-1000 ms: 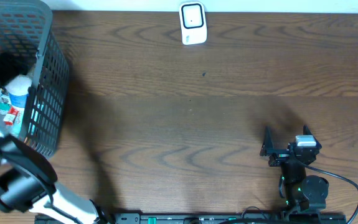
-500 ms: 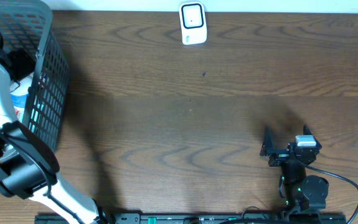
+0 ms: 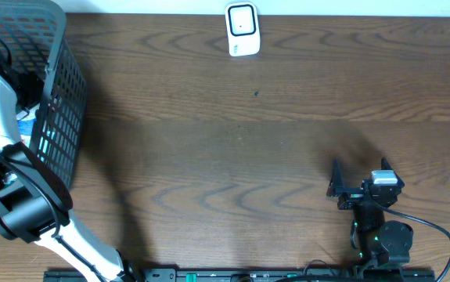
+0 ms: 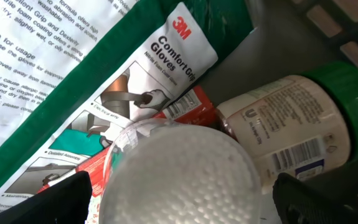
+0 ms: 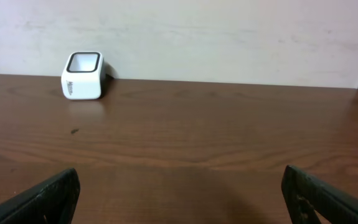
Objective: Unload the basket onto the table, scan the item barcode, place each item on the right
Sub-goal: 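Close the left gripper on the white-capped bottle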
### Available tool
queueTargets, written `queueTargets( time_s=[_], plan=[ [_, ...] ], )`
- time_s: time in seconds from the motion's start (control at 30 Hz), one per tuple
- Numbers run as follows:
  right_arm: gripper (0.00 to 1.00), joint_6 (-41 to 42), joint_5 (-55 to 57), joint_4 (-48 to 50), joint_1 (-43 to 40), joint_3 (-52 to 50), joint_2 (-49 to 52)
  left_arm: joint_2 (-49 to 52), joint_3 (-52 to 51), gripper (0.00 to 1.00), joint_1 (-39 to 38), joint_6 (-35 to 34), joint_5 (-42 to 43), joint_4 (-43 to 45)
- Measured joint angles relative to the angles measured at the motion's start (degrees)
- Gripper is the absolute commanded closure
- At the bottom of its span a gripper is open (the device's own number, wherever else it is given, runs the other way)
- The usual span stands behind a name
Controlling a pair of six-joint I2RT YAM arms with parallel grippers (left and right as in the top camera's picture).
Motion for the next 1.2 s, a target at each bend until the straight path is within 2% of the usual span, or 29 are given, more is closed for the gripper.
queueTargets(
  time_s=[0.27,0.57,0.73,0.97,1.2],
  plan=[
    [0.01,0.00,0.00,0.00,0.00,0.00,0.00,0.02,-1.68,0.07,0.00,0.00,-0.52,0.02],
    [0.01,0.00,0.00,0.00,0.00,0.00,0.00,0.02,-2.49,0.07,0.00,-0.24,-5.16,0.07],
    [0.01,0.00,0.00,0.00,0.00,0.00,0.00,0.02,-2.49,0.25,0.00,-0.35,-4.42,0.04],
    [0.01,0.00,0.00,0.00,0.00,0.00,0.00,-0.57,-2.47,0.29,0.00,-0.59,-4.20,0.04],
    [0.01,0.00,0.00,0.00,0.00,0.00,0.00,-12.22,-2.47,0.29,0.07,-0.61,-3.78,1.51]
  ],
)
